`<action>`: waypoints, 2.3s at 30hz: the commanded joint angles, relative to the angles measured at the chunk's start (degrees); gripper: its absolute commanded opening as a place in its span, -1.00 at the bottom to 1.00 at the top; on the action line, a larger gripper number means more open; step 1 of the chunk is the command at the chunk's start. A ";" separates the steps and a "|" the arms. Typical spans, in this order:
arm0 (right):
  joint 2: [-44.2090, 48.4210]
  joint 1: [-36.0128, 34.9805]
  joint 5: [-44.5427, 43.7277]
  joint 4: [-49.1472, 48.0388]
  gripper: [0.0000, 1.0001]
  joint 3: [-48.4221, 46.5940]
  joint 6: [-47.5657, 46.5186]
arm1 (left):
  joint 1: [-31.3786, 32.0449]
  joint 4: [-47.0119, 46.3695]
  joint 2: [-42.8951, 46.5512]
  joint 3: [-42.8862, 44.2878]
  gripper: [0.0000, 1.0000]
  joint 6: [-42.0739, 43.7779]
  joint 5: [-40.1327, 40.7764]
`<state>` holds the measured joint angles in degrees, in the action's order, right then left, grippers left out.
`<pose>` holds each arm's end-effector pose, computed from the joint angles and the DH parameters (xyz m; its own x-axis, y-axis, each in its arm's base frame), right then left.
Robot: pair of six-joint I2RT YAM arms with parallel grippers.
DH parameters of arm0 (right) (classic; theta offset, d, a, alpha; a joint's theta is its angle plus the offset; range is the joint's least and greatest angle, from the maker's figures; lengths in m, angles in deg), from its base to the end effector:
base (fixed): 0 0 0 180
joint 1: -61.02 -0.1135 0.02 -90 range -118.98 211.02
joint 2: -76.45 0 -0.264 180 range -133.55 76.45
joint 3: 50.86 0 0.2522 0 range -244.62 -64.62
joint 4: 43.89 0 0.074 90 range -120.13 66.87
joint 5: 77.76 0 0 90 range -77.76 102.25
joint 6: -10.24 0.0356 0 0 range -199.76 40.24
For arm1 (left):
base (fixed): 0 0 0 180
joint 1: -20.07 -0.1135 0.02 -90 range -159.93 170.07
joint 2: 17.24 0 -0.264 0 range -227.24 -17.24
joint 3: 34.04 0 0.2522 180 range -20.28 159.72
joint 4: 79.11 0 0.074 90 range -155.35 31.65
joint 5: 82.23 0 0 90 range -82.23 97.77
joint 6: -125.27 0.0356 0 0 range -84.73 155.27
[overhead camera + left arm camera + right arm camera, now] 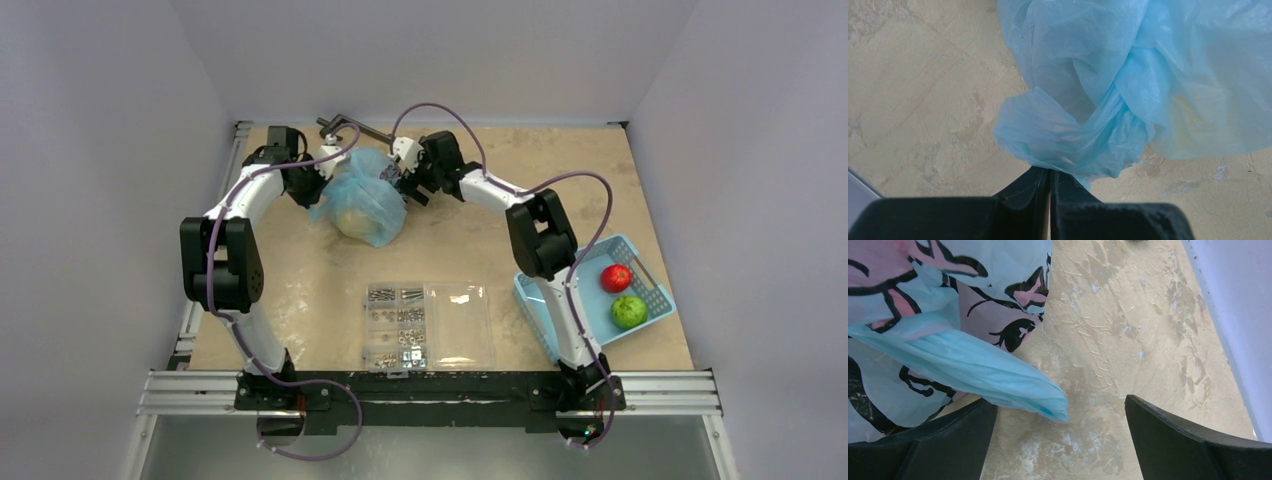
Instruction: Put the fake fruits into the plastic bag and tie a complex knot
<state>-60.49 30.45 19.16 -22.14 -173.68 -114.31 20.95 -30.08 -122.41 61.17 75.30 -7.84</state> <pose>0.4680 0.2814 0.1682 -0.0815 -0.7020 -0.7075 -0.7712 0.4941 -0.4014 0.3931 -0.0156 0.2319 -0.5575 0.6281 -0.5428 0.6687 0.7273 0.1548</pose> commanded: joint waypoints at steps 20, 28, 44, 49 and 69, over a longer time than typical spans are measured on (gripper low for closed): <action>22.78 5.37 16.76 9.90 -1.00 15.32 -2.73 | -2.90 -0.16 2.68 5.58 -1.00 -14.68 -8.87; 30.41 12.36 12.14 17.70 -1.00 29.69 -5.61 | -4.44 1.76 2.35 3.65 -1.00 -12.64 -10.24; 38.17 13.83 14.61 21.90 -1.00 36.54 -7.68 | -3.08 3.07 9.59 -4.16 -1.00 -13.03 -9.40; 36.97 13.82 21.66 25.99 -1.00 30.24 -7.52 | 1.33 4.18 11.71 -4.09 -1.00 -13.57 -12.21; 36.28 12.22 35.13 28.59 -1.00 18.20 1.62 | 4.00 5.08 8.63 5.88 -1.00 -22.01 -15.70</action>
<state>-23.64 41.88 55.49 2.64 -156.85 -108.73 25.28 -25.80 -113.14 64.49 53.16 -23.36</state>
